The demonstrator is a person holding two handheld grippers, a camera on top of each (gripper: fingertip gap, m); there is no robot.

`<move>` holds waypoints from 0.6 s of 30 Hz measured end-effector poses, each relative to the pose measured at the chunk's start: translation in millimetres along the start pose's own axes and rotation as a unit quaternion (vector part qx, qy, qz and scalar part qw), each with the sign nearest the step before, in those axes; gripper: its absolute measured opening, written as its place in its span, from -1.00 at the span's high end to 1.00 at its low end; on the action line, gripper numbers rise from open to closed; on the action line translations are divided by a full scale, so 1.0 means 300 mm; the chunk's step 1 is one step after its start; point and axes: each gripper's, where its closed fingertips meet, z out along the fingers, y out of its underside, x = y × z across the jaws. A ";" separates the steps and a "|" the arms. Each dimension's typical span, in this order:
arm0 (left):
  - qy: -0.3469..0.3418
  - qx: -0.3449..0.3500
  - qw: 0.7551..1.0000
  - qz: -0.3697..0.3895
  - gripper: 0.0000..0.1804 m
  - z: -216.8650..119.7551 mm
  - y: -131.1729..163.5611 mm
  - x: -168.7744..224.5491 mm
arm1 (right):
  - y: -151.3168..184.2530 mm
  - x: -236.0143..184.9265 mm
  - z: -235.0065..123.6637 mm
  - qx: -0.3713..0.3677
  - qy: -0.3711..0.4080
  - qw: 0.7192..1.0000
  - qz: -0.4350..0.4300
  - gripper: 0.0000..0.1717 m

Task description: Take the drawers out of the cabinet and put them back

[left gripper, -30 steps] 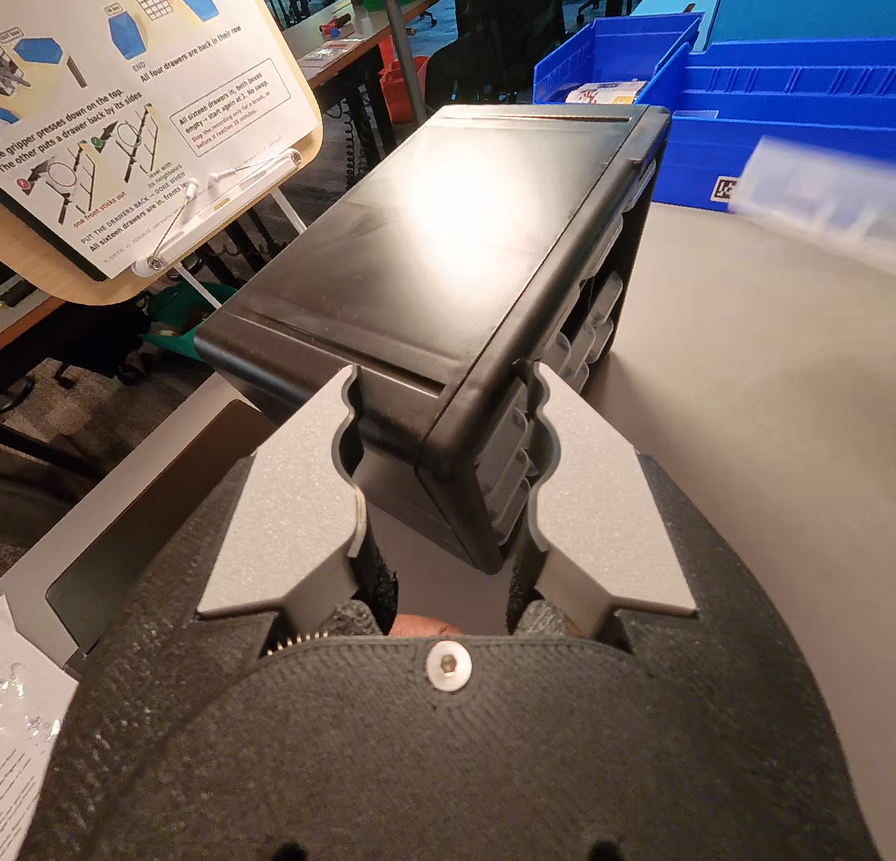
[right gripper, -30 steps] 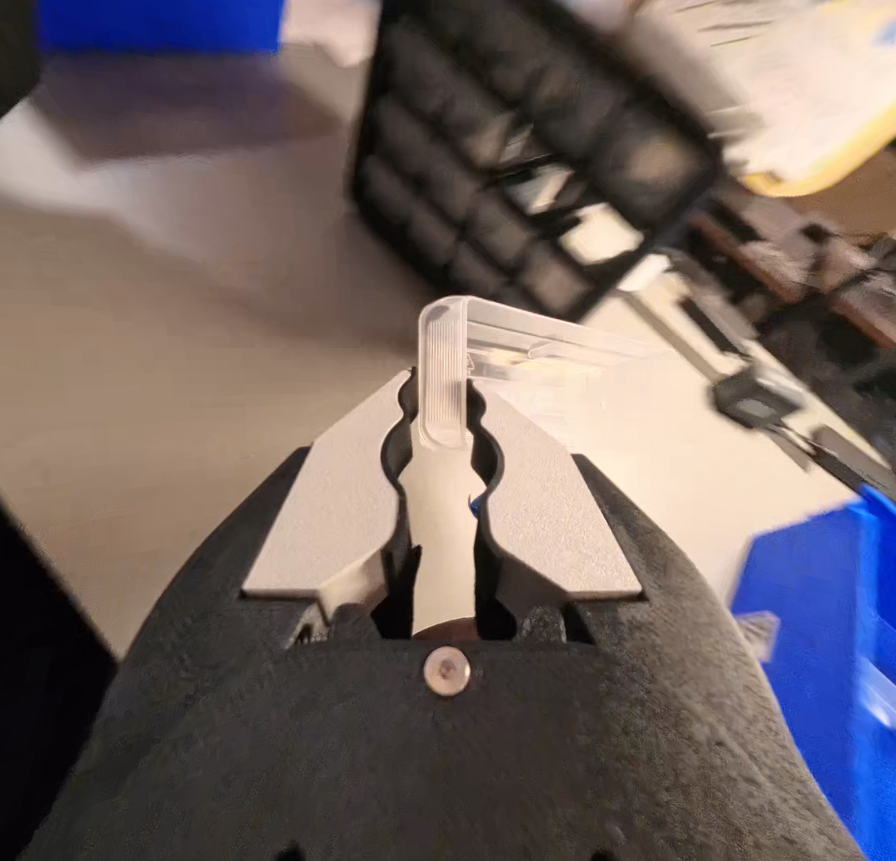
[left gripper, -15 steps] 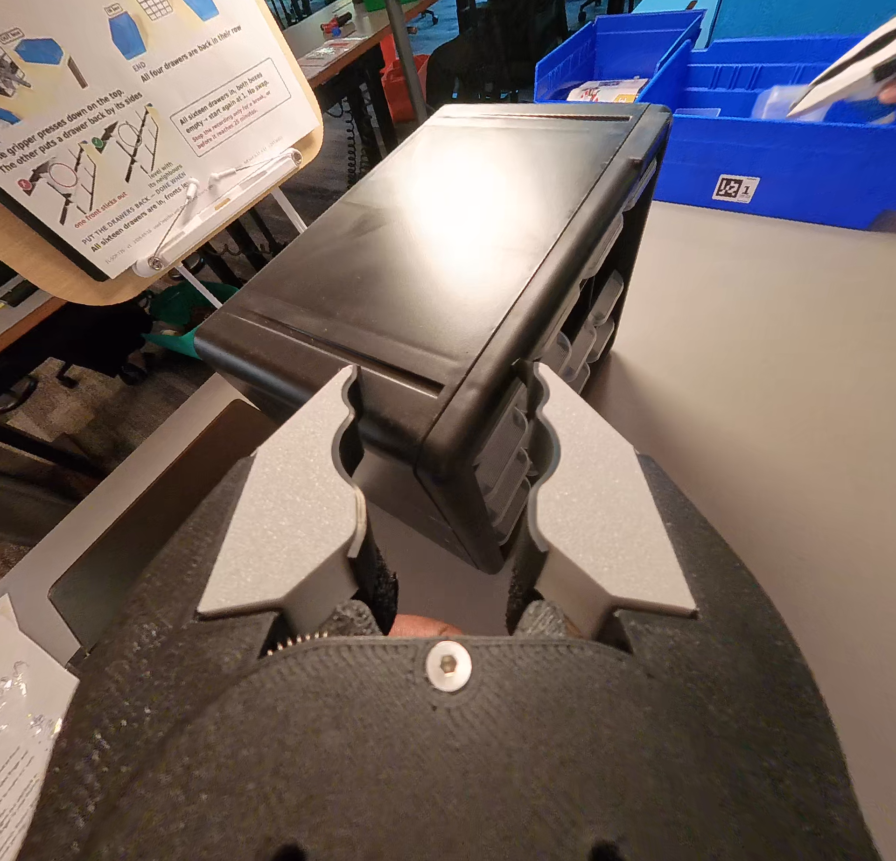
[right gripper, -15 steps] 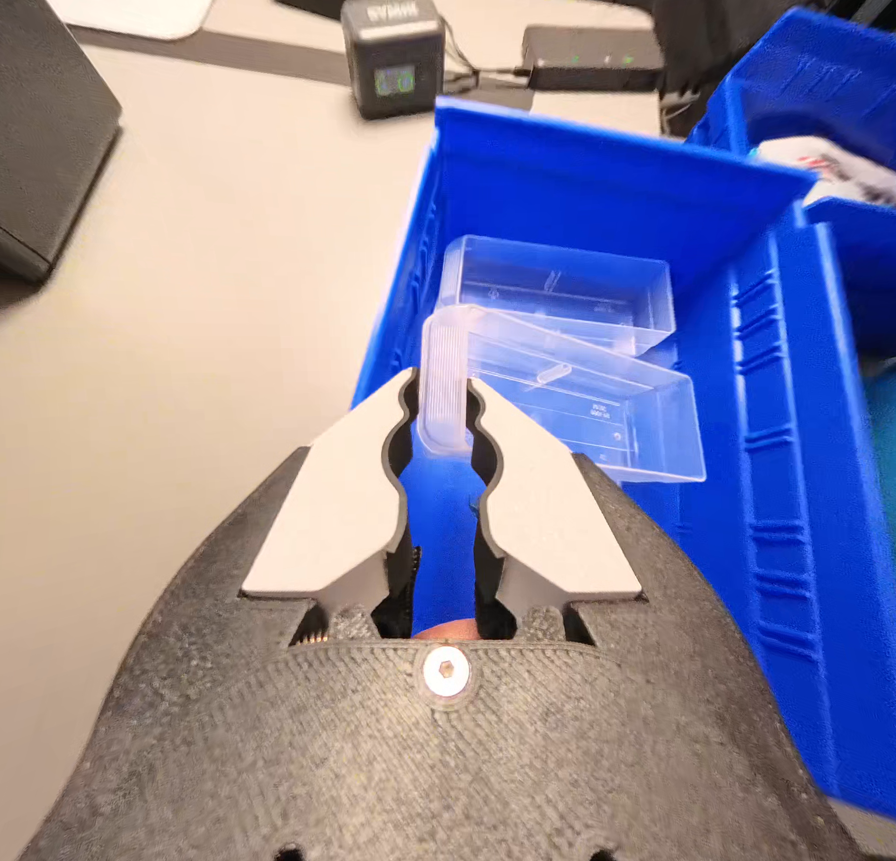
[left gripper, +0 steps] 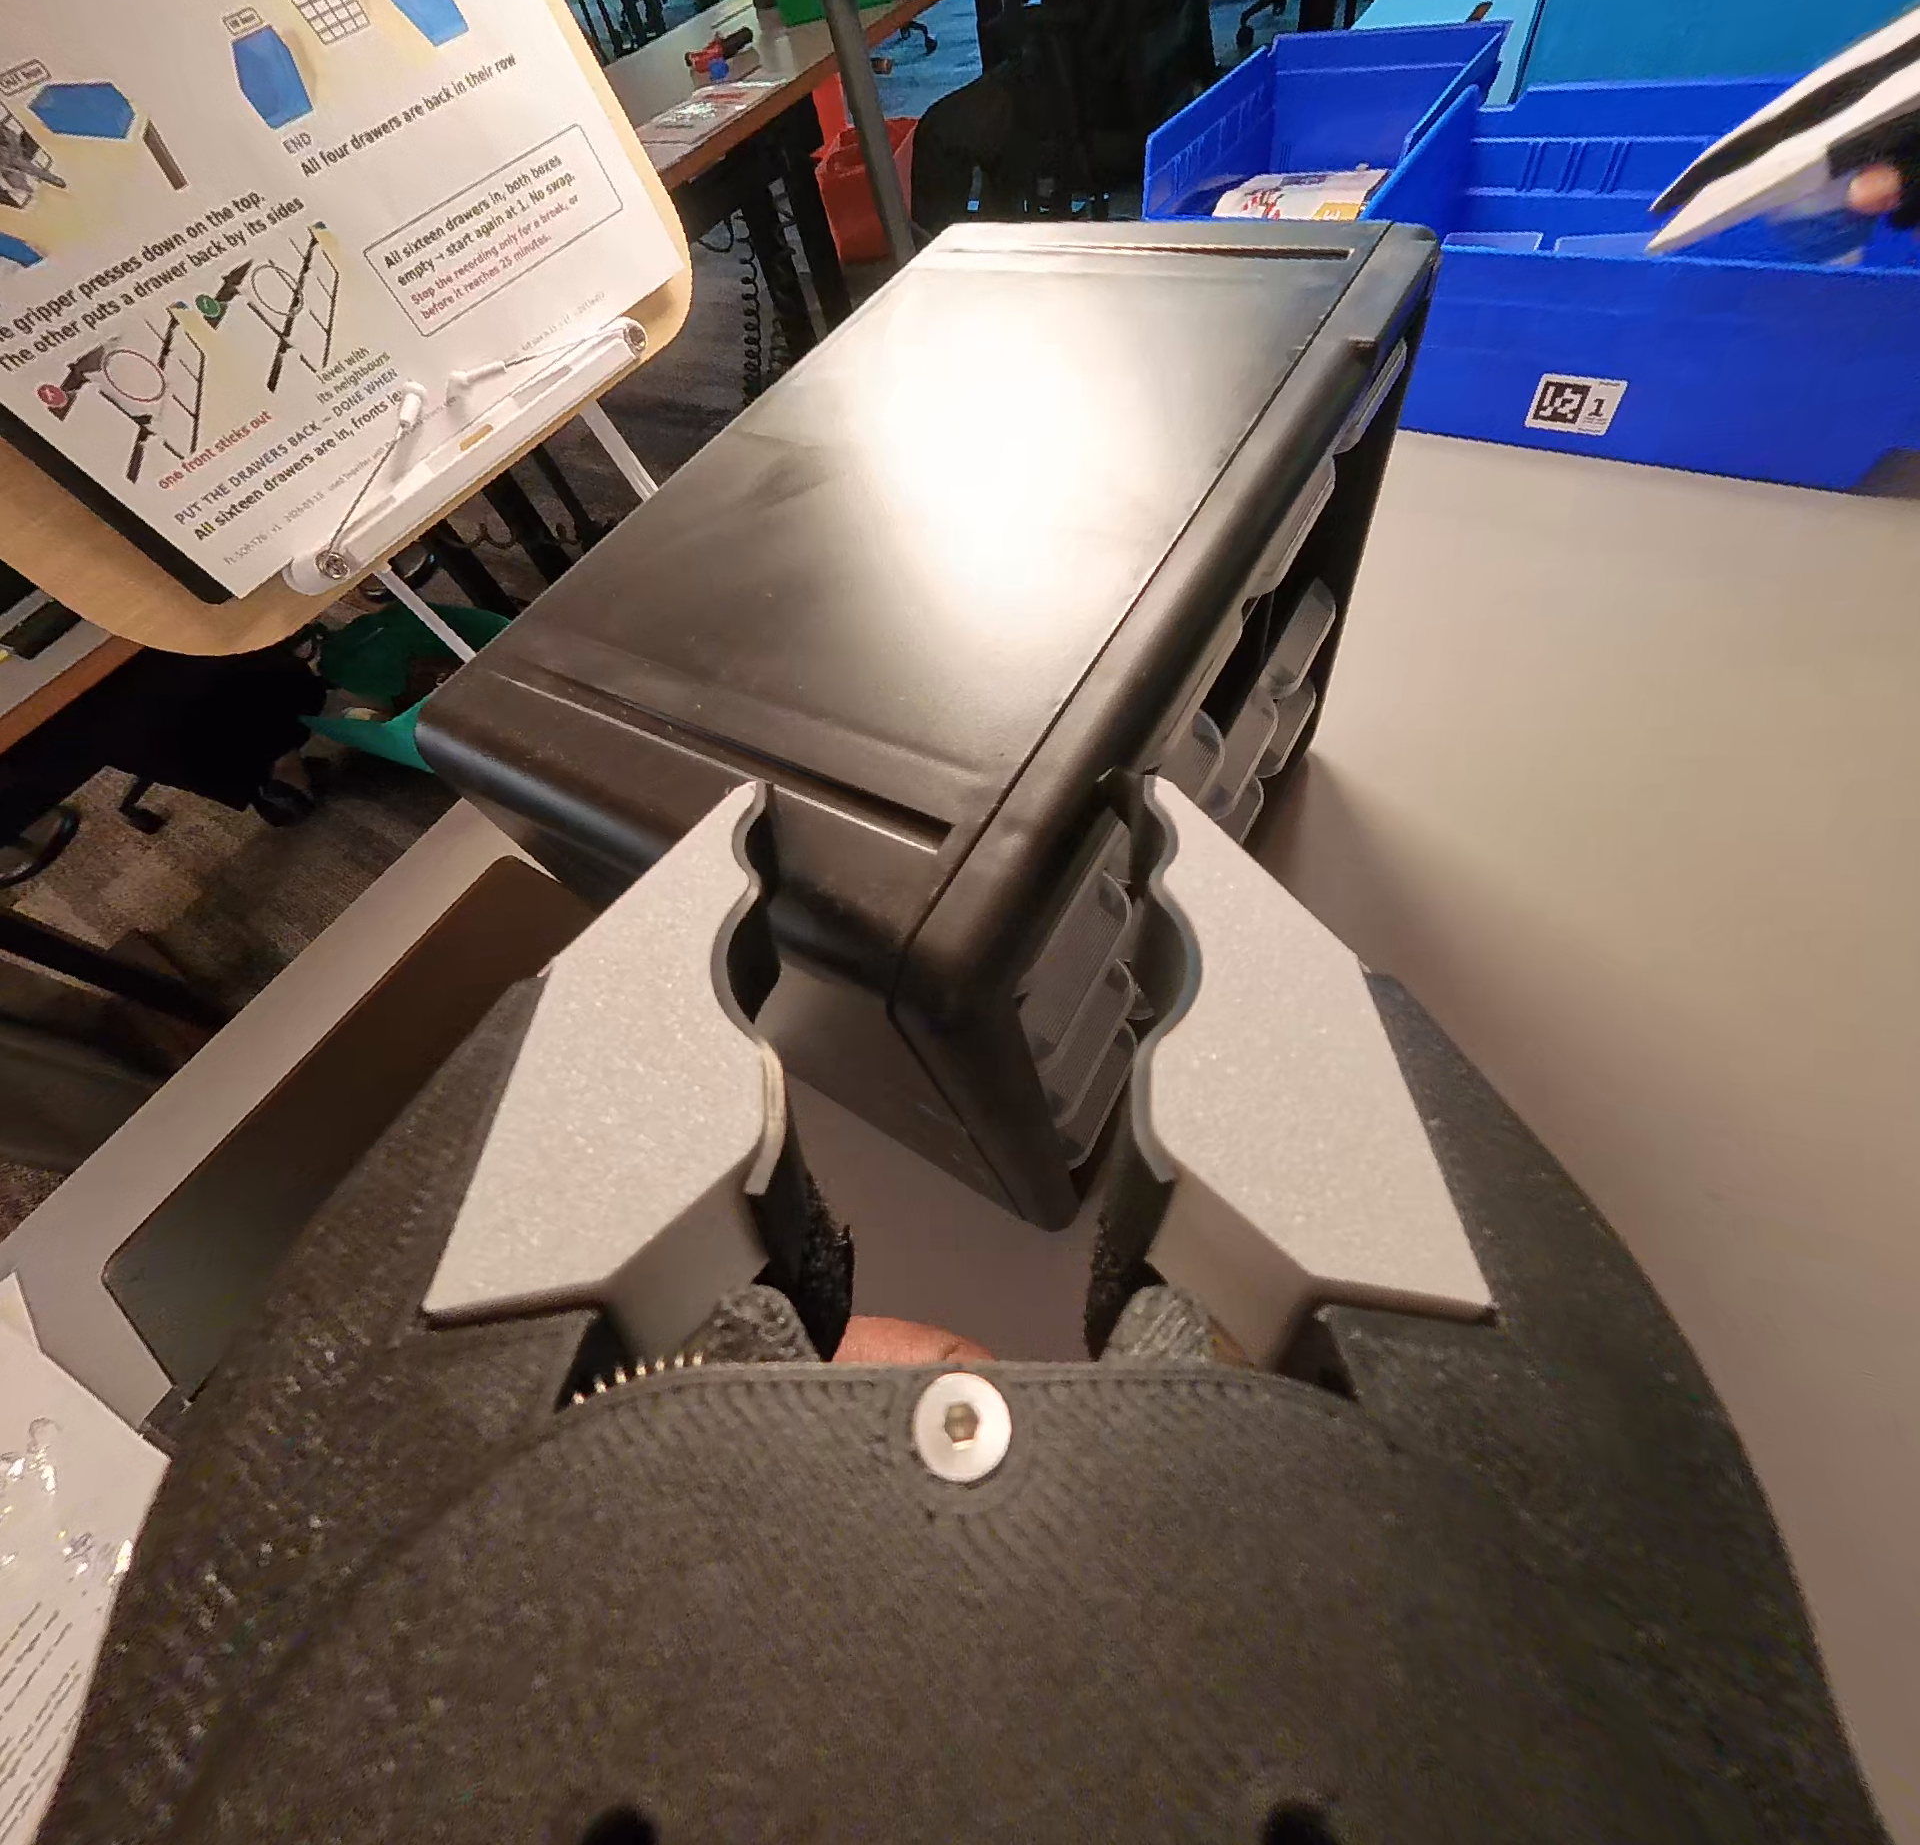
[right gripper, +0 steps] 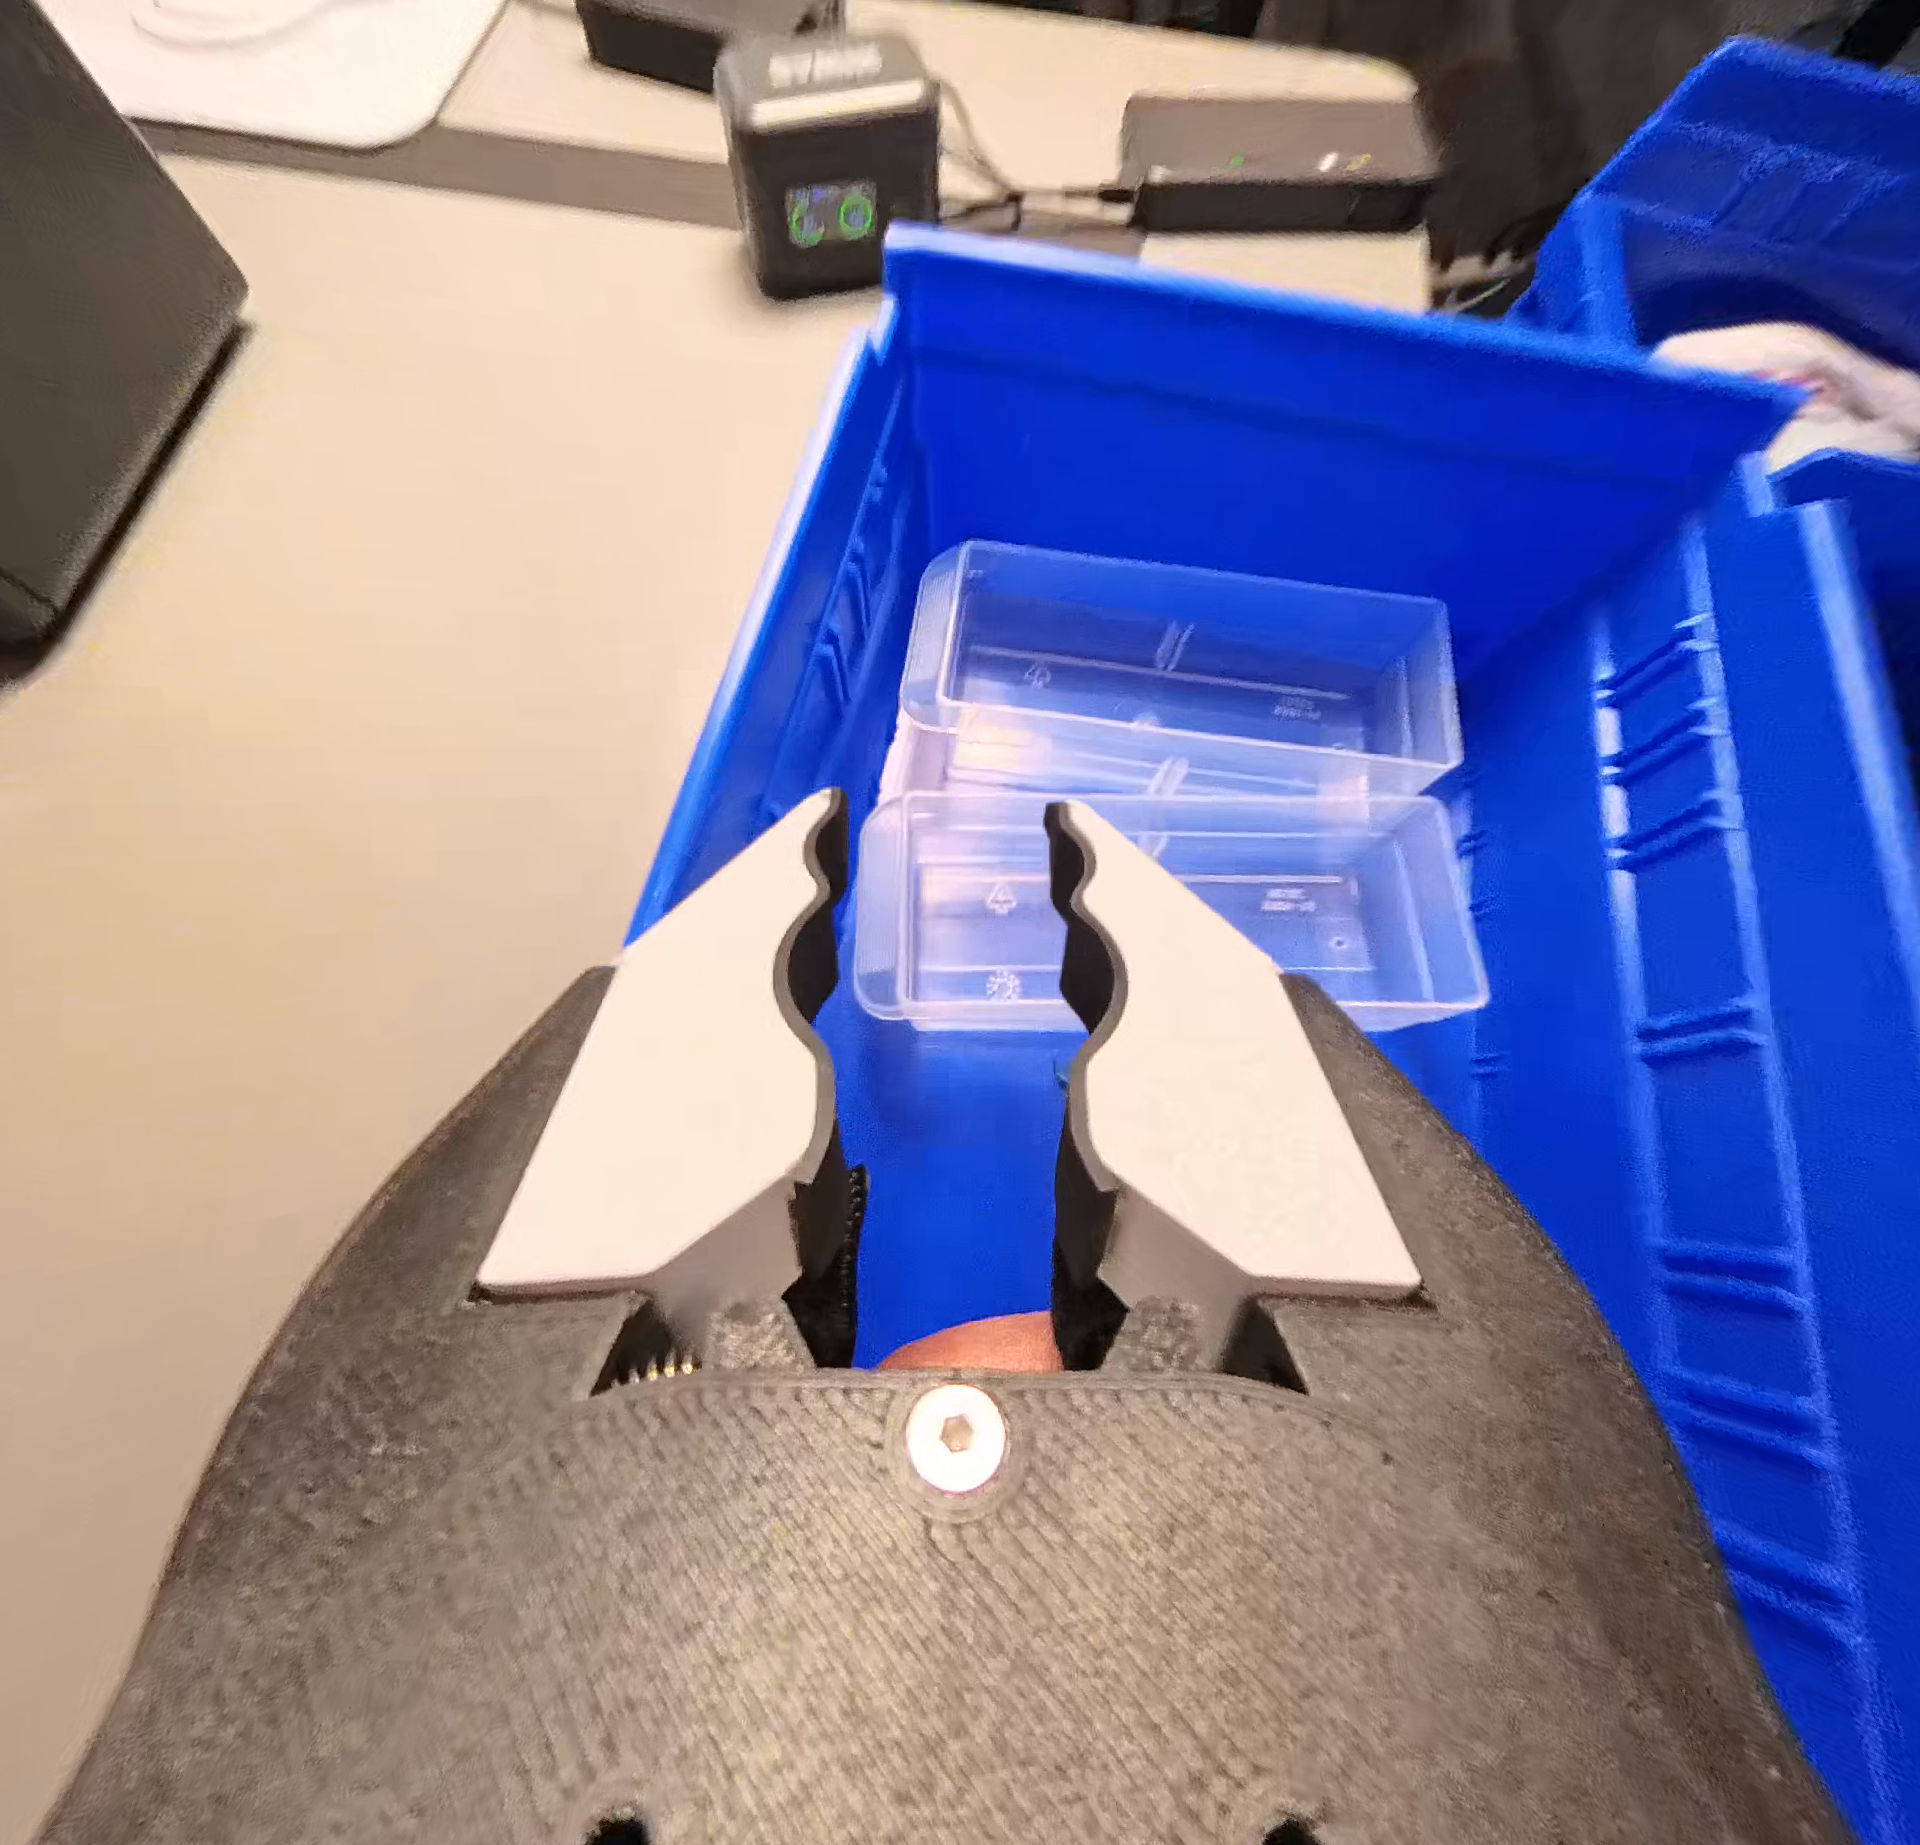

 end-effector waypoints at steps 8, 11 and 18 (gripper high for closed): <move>-0.002 -0.002 1.000 0.001 0.24 0.001 0.000 0.000 | -0.210 -0.398 -0.203 0.131 -0.097 0.986 -0.034 0.55; -0.004 -0.004 1.000 0.002 0.24 0.002 0.001 0.000 | -0.219 -0.700 -0.183 0.148 -0.207 0.967 -0.032 0.56; -0.006 -0.005 1.000 0.003 0.24 0.001 0.001 0.001 | -0.247 -1.276 -0.007 0.133 -0.414 0.894 0.107 0.56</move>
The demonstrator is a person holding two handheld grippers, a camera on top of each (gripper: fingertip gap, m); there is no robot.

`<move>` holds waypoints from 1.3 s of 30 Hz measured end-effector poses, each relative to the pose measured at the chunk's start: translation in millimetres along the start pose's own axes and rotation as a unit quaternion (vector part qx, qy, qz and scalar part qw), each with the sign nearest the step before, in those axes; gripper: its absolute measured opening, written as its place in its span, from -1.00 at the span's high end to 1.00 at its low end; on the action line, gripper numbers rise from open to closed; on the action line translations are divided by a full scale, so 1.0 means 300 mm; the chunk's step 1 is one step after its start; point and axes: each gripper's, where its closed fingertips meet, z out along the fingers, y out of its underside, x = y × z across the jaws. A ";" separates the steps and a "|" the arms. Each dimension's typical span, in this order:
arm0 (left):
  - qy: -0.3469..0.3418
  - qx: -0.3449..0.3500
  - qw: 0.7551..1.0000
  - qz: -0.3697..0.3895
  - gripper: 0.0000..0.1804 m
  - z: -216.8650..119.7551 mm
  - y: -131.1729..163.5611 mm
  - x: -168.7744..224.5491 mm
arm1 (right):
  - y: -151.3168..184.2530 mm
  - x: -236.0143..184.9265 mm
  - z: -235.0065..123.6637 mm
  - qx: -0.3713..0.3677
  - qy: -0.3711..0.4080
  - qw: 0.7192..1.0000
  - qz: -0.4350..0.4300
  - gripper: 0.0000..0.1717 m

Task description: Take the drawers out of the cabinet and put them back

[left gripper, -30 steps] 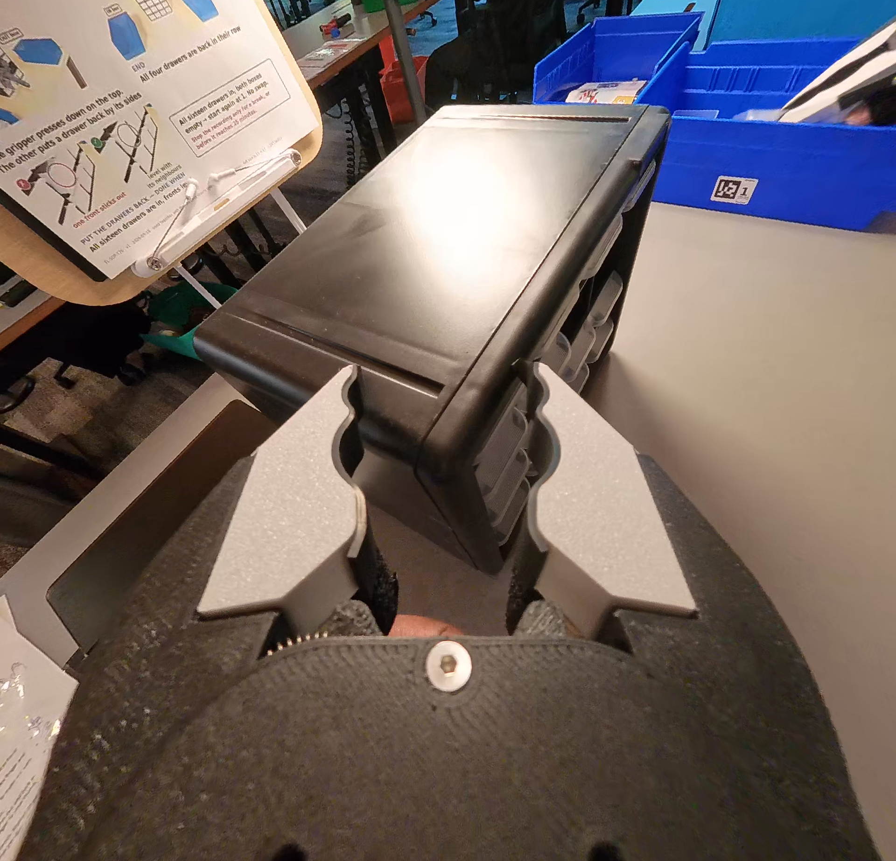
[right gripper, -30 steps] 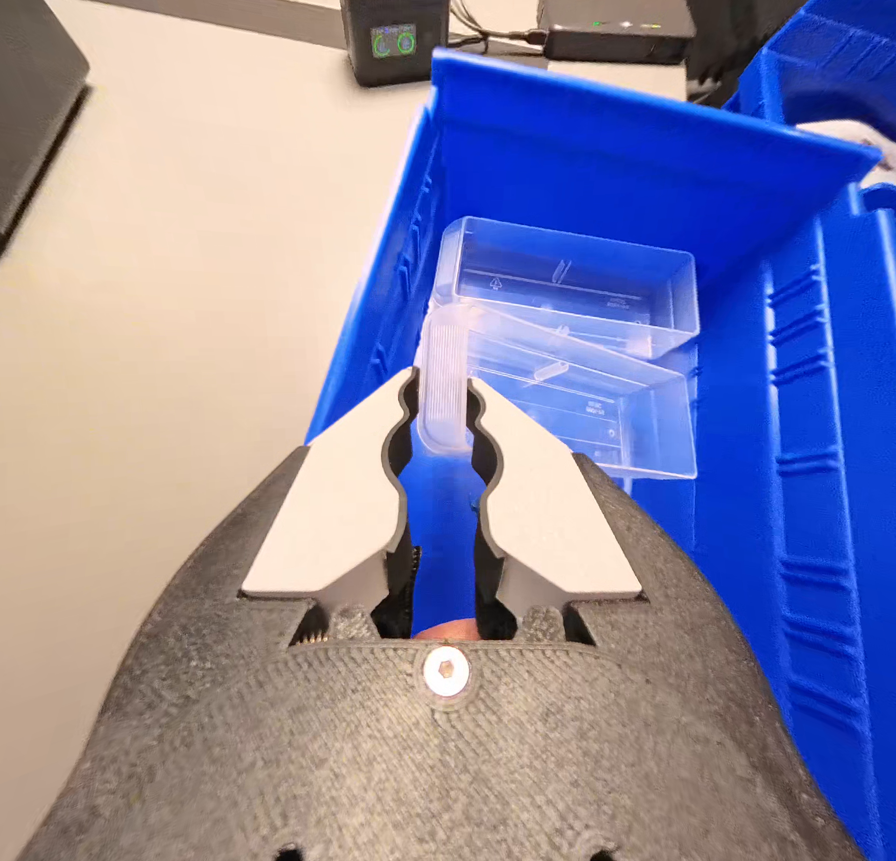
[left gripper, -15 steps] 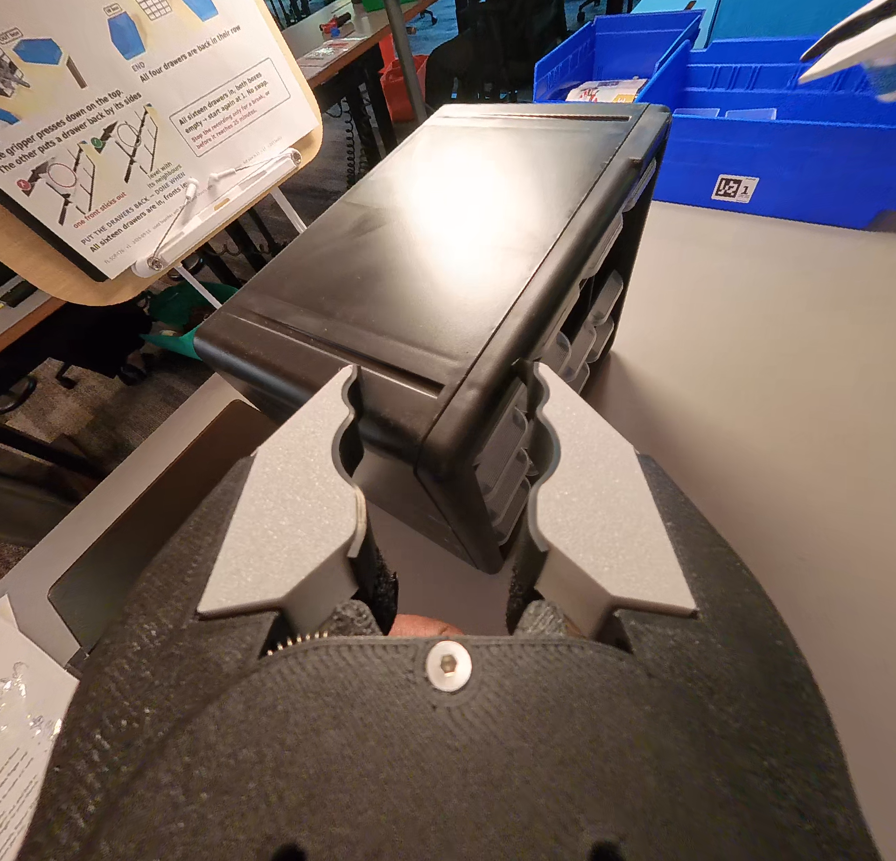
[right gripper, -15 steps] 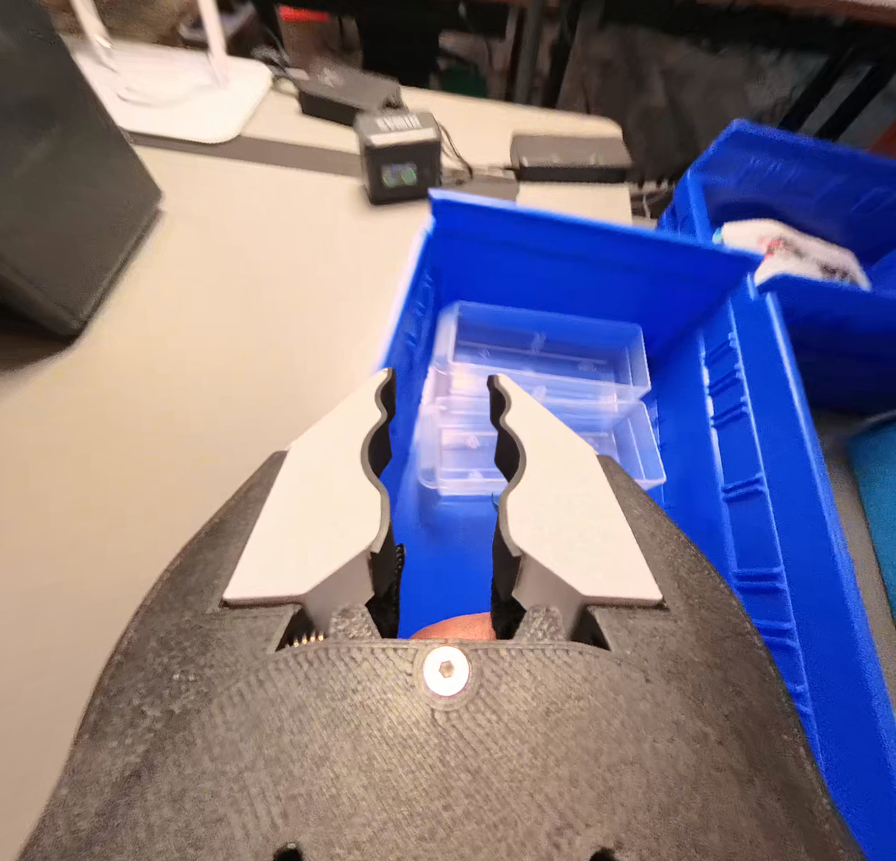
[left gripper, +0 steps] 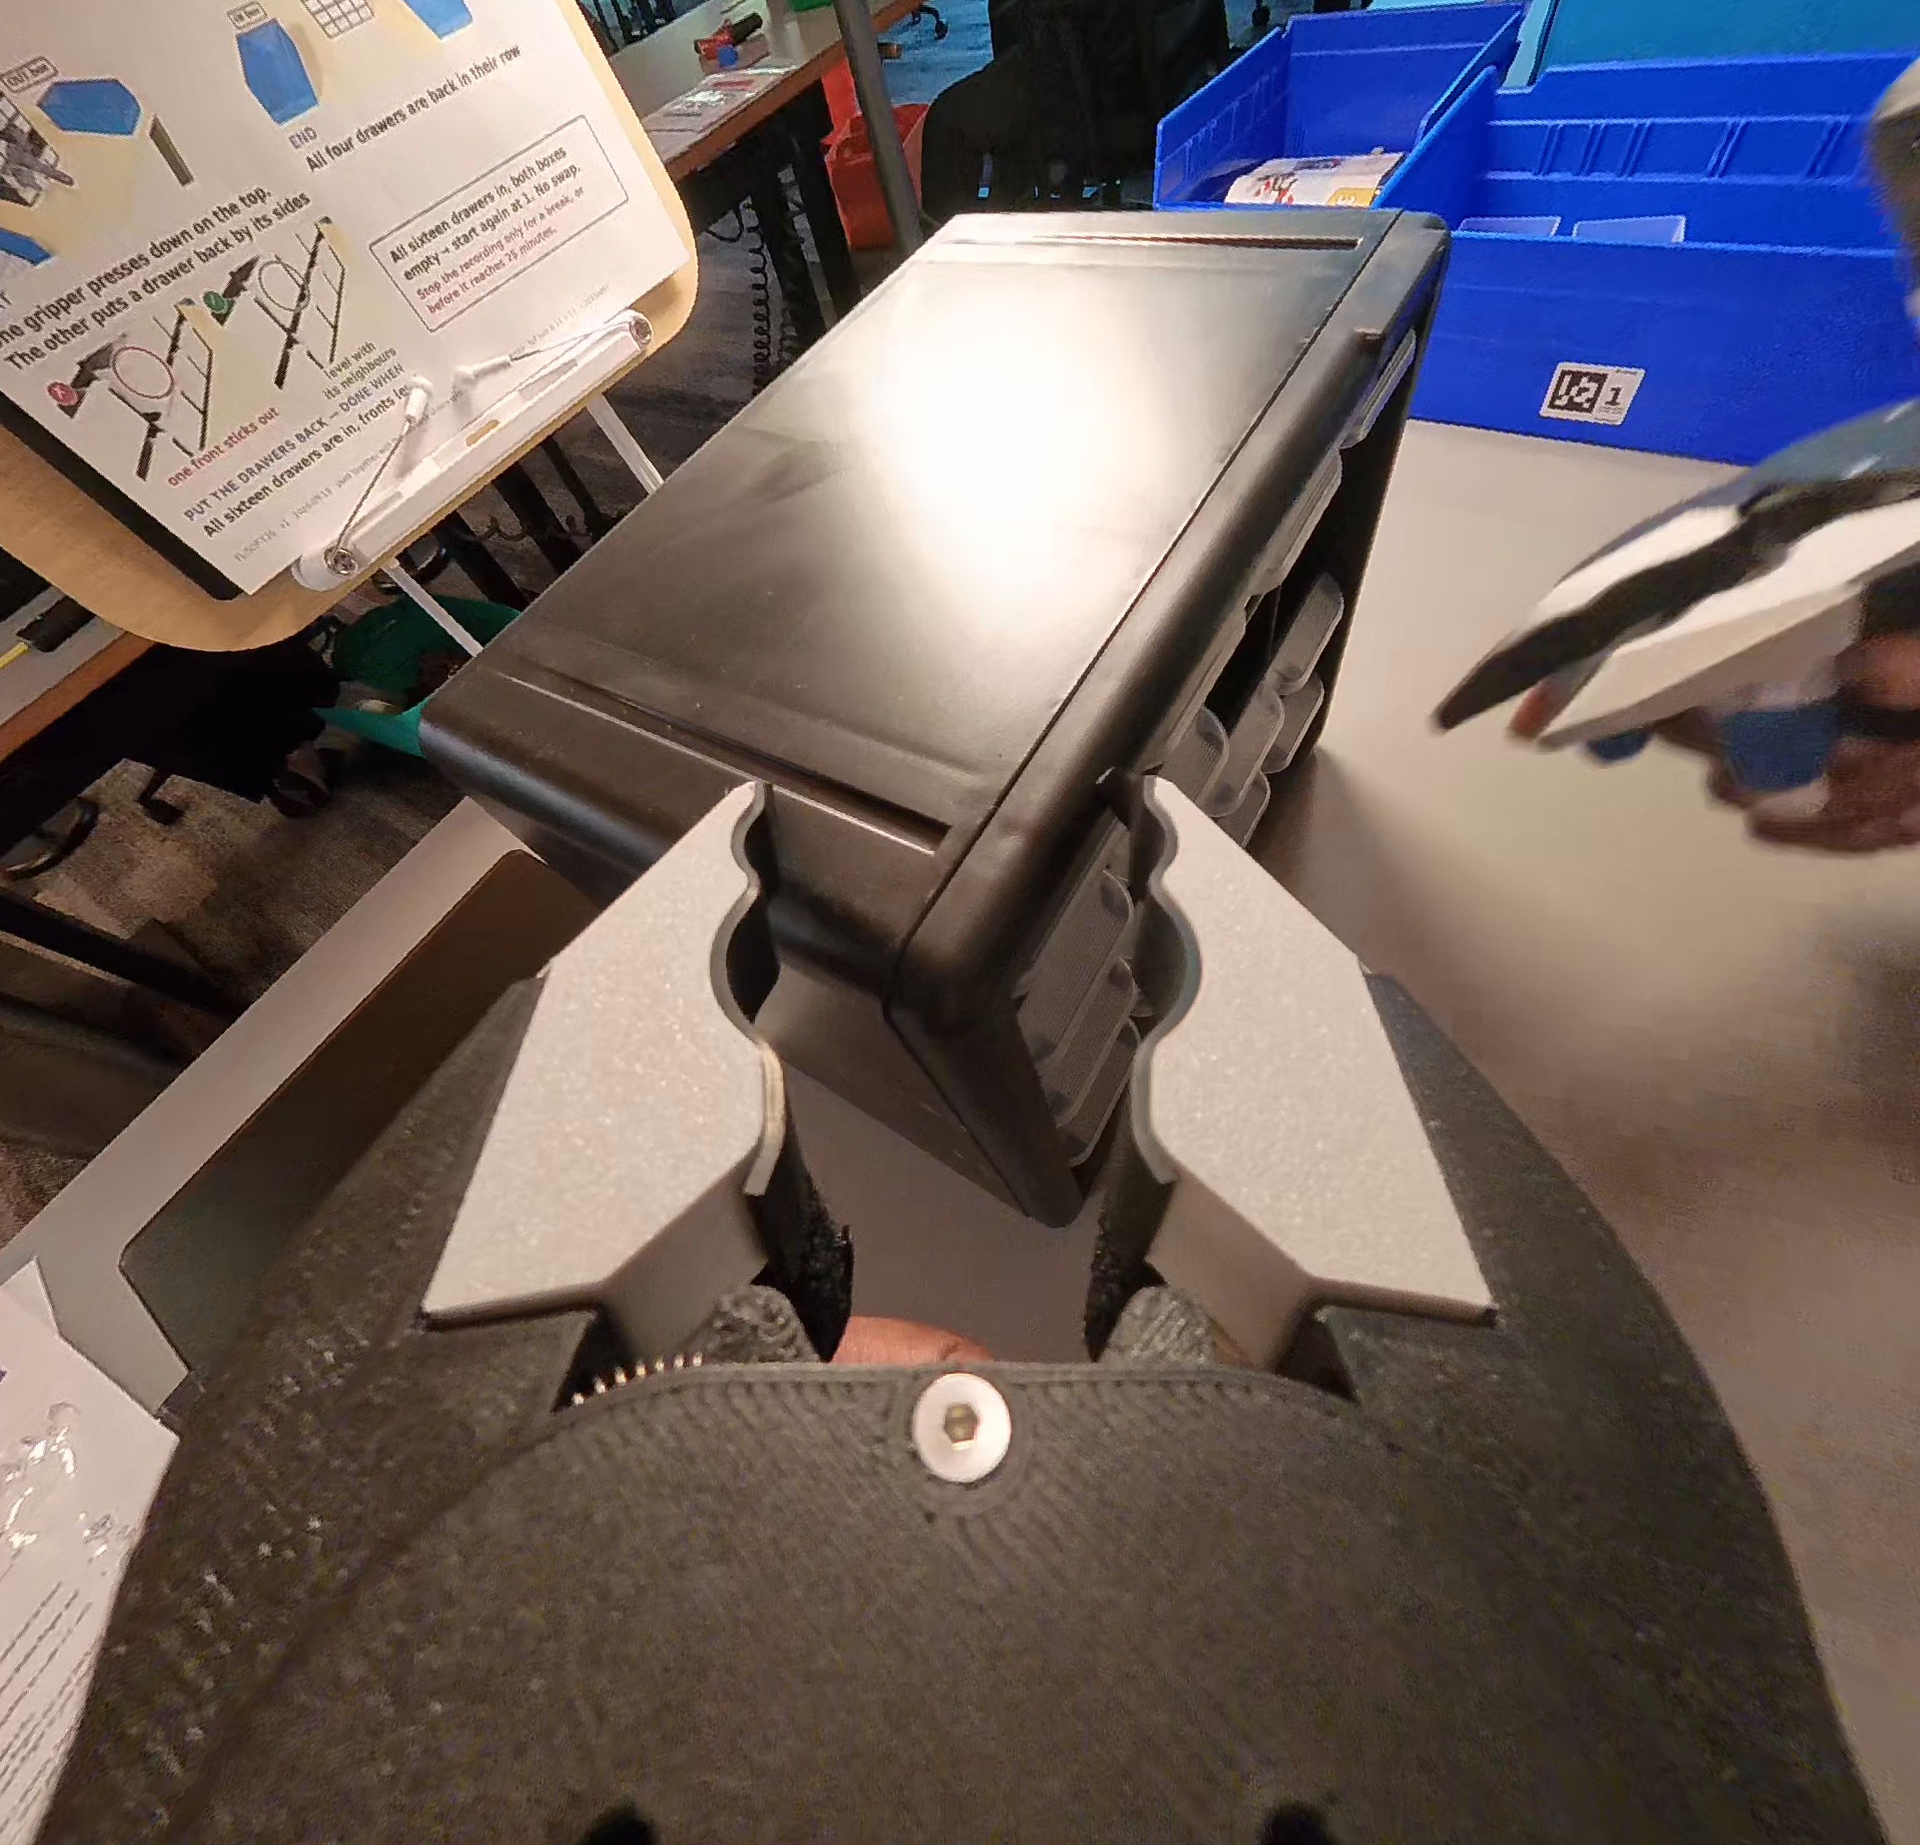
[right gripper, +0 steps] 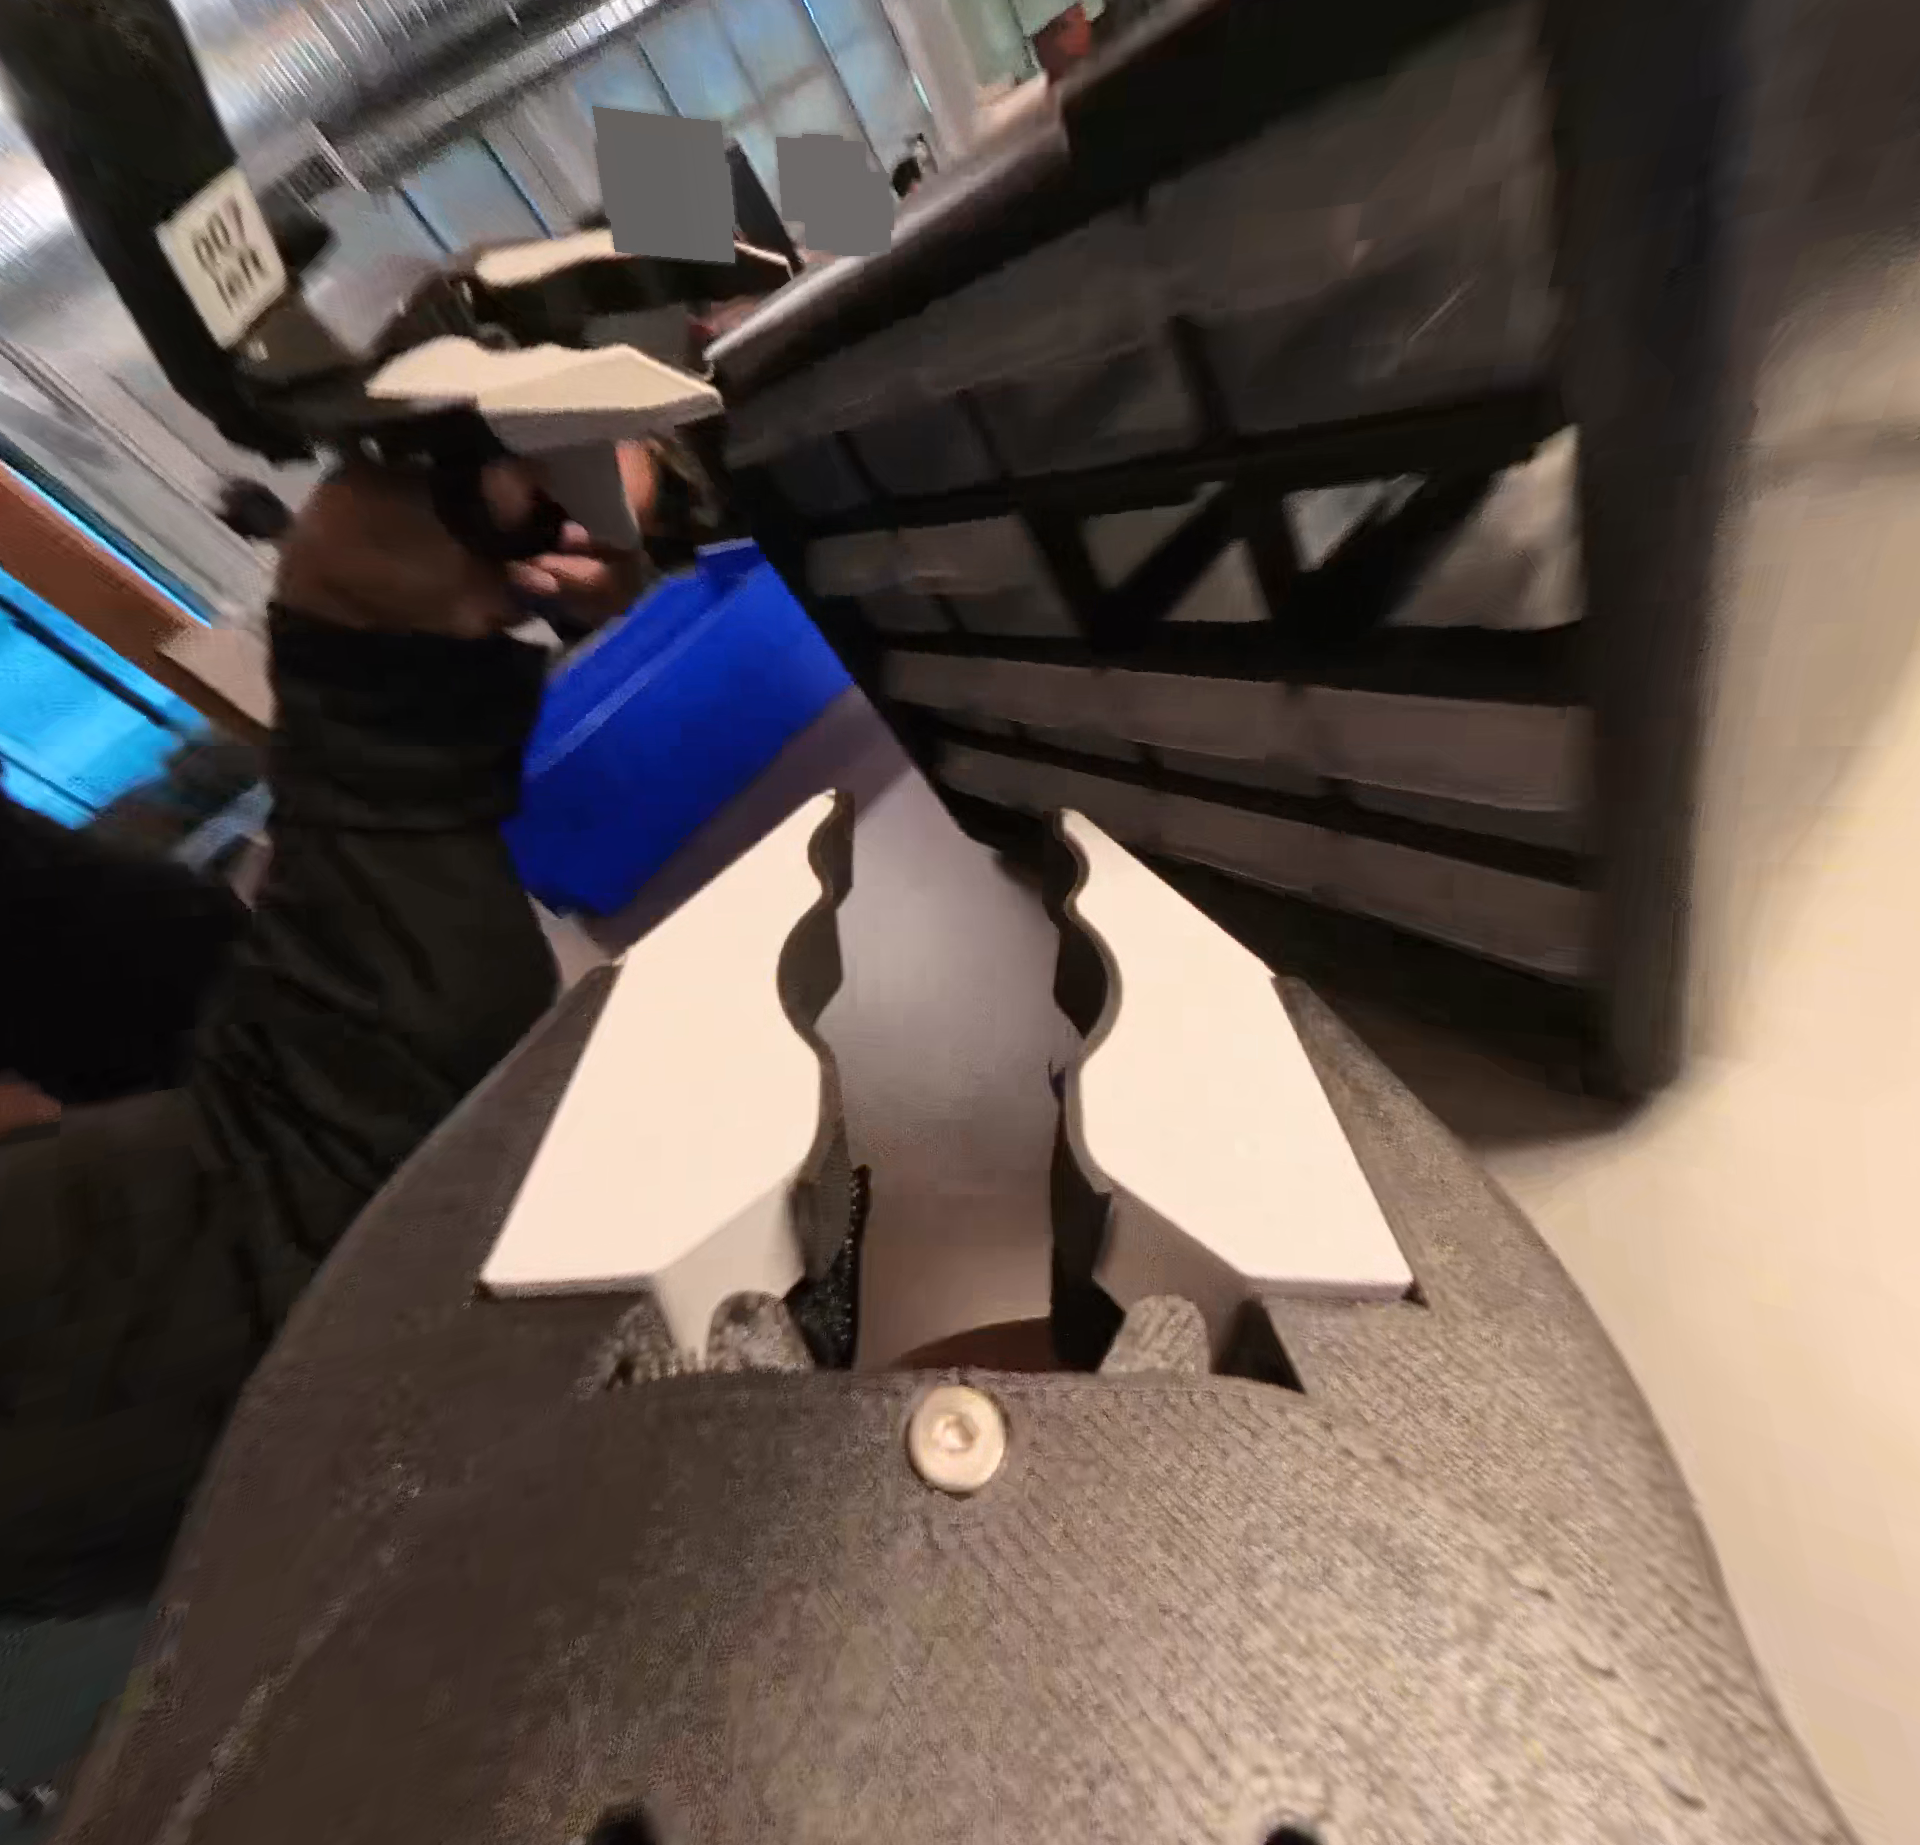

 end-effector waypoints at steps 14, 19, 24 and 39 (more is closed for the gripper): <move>0.010 0.006 1.000 -0.004 0.25 -0.002 -0.002 -0.001 | -0.094 -0.001 0.299 0.174 -0.074 0.953 0.238 0.60; 0.006 0.005 1.000 -0.003 0.25 -0.001 -0.001 -0.001 | -0.079 -0.017 0.332 0.181 -0.071 0.951 0.241 0.86; 0.006 0.005 1.000 -0.003 0.25 -0.002 -0.001 -0.001 | -0.045 -0.062 0.286 0.185 -0.090 0.947 0.245 0.91; 0.005 0.005 1.000 -0.003 0.25 -0.001 -0.001 -0.001 | 0.173 -0.345 -0.060 0.179 -0.173 0.933 0.259 0.96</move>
